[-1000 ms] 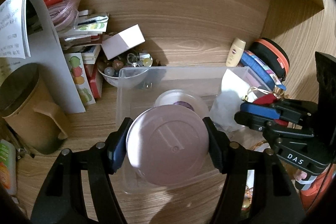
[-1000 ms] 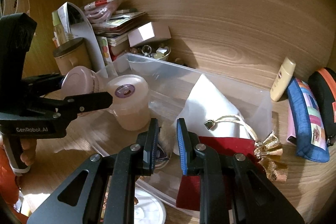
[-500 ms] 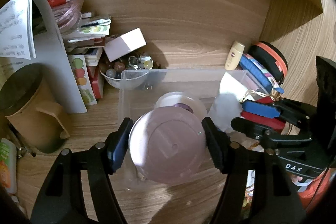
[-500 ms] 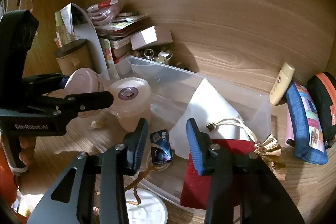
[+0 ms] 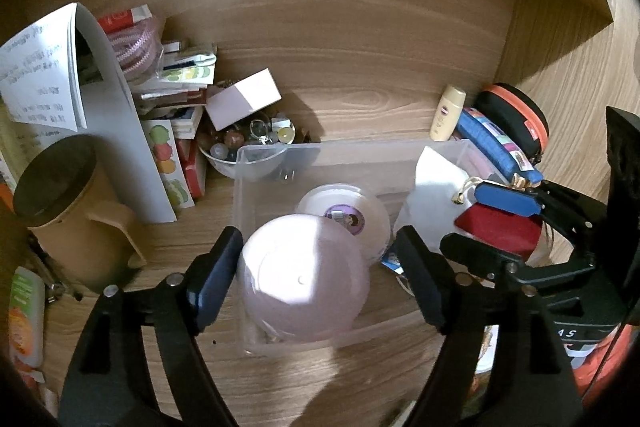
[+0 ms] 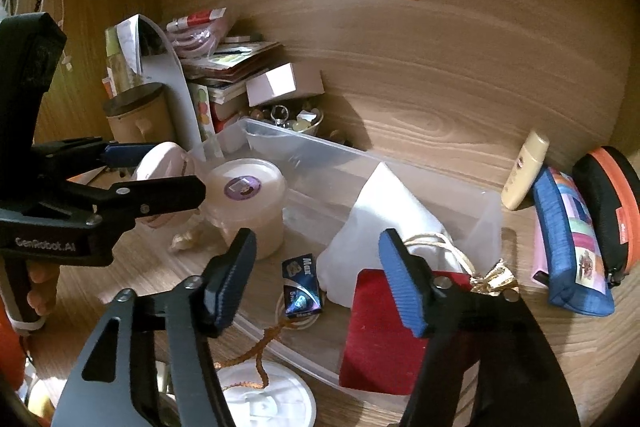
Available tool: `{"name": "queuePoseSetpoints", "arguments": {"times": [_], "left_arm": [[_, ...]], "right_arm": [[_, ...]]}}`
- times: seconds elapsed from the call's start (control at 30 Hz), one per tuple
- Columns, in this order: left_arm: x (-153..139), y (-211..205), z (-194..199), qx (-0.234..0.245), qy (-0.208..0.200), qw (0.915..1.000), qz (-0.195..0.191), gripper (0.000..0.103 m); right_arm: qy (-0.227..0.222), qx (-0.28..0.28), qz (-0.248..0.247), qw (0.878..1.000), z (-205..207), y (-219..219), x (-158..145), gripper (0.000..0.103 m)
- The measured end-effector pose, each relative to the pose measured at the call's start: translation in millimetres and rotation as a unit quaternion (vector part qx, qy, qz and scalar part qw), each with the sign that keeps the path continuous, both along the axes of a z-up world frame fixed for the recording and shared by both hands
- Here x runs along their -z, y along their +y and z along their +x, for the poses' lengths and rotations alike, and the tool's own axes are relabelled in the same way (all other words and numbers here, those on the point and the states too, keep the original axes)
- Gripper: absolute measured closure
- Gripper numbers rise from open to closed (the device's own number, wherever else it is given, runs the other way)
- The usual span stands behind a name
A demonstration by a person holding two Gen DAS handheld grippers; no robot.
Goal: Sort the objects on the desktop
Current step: 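Move the left tool to the domino tile while the right tool approaches the white round container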
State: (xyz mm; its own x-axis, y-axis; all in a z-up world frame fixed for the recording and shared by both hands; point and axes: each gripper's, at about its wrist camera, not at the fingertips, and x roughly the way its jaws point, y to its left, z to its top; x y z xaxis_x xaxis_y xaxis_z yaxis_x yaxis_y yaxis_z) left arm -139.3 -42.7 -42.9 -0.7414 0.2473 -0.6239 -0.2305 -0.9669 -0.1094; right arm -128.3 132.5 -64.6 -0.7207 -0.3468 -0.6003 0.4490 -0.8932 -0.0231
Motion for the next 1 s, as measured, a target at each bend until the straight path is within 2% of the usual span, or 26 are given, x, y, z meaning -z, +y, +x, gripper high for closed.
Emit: {"name": "queuePoseSetpoints", "arguments": {"times": [0.27, 0.73, 1.0], "left_arm": [[-10.5, -1.2, 14.6, -0.011, 0.024, 0.9996, -0.011, 0.01], [-24.7, -9.8, 43.1, -0.02, 0.043, 0.9987, -0.016, 0.004], [-23.4, -13.6, 64.7, -0.019, 0.053, 0.998, -0.028, 0.002]], "right_arm": [[0.023, 0.009, -0.001, 1.0, 10.2, 2.9, -12.1, 0.023], [0.041, 0.031, -0.024, 0.998, 42.4, 18.9, -36.0, 0.015], [0.038, 0.044, -0.029, 0.998, 60.4, 26.1, -36.1, 0.013]]}}
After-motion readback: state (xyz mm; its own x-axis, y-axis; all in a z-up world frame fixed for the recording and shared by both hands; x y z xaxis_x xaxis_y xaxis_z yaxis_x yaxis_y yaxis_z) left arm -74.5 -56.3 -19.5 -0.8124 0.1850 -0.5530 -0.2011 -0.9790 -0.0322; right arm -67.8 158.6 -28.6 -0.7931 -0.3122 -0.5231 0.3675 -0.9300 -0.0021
